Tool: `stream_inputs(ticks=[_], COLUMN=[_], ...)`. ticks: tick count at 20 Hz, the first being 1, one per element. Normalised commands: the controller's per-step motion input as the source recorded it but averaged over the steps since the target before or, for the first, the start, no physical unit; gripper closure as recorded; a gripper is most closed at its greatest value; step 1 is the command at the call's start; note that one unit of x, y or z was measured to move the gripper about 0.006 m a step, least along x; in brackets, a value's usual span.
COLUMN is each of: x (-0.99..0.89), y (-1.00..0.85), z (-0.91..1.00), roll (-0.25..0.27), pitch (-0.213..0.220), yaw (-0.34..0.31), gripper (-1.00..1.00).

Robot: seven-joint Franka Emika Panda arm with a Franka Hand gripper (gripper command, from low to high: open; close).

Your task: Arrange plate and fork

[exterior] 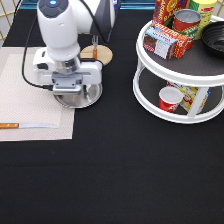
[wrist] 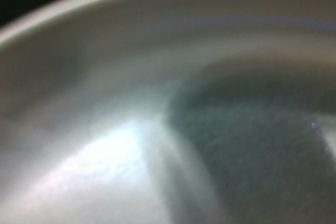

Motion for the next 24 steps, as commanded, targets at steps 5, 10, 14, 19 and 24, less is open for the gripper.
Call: stream_inputs(ticks=[5,10,14,19,24], x=[0.31,0.35,0.34,0.41,0.37], y=[-0.75,-0.72,-0.74,-0.77,-0.80], z=[0.14,0.01,0.04,0.15,0.15], roll=[0.105,0.112,0.132,0.120,0.102], pitch=[0.021,0.018,0.055,0.057,0.047], yaw=[0.000,0.000,0.000,0.000,0.000], gripper=[-1.00,-1.00,-1.00,-1.00,-1.00])
